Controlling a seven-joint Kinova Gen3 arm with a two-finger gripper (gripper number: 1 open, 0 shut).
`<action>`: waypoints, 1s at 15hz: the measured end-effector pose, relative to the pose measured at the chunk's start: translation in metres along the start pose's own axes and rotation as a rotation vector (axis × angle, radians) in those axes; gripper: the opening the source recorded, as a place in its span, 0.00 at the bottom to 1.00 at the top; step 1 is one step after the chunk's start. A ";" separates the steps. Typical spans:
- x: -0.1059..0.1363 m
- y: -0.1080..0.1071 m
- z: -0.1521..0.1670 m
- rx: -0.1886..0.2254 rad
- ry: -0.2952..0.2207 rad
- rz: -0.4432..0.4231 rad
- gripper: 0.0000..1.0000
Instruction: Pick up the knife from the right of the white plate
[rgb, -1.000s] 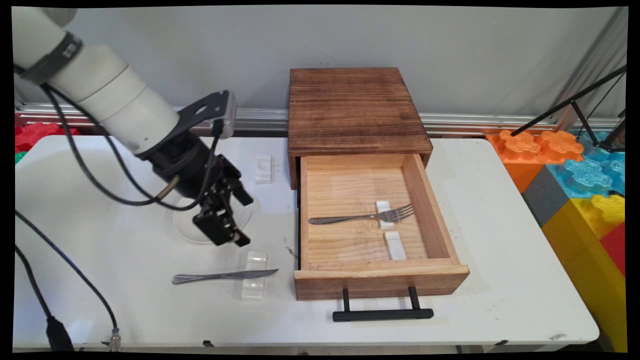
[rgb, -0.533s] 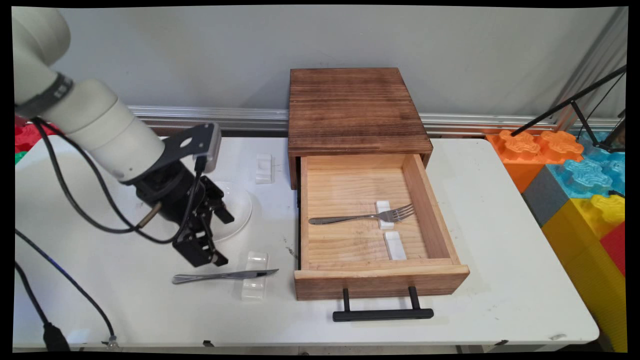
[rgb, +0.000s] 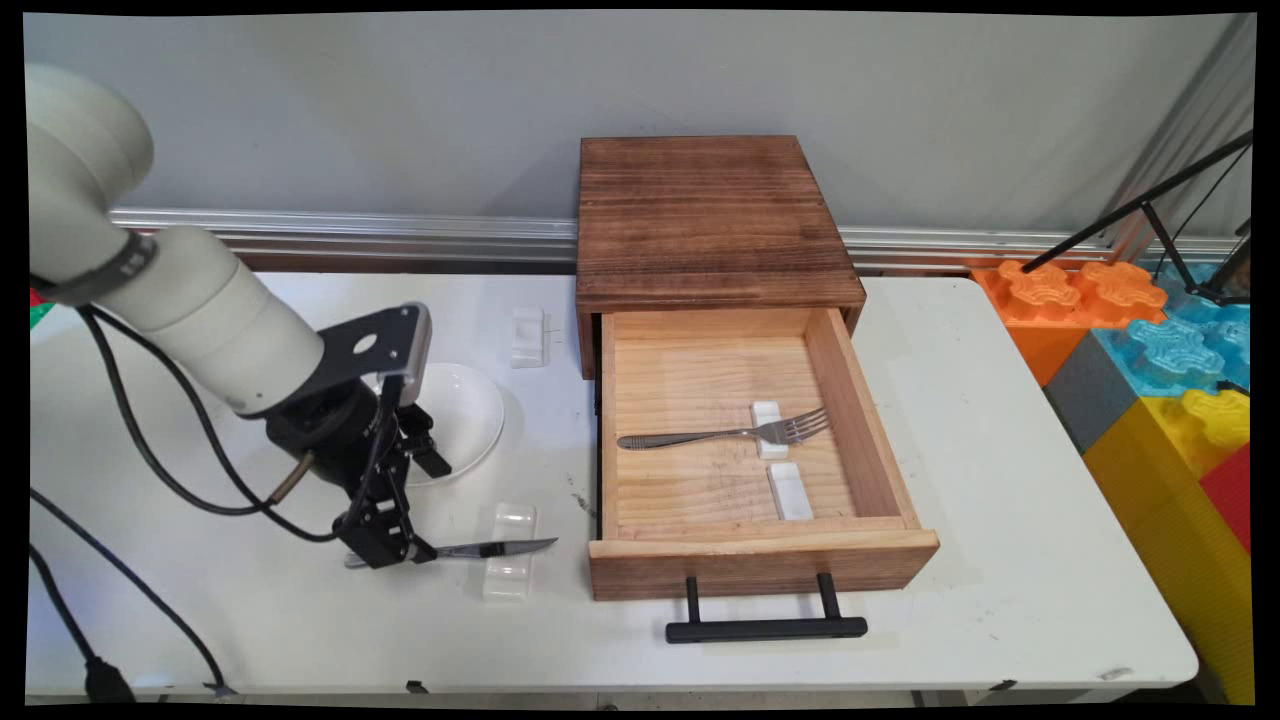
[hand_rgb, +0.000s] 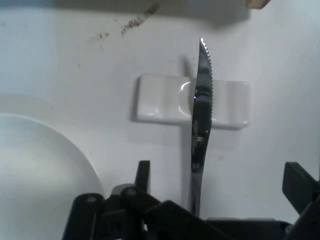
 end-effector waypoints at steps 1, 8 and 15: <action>-0.003 0.001 0.005 0.002 -0.003 0.004 1.00; -0.017 0.006 0.034 0.012 -0.015 0.028 1.00; -0.023 0.004 0.054 0.026 -0.016 0.040 1.00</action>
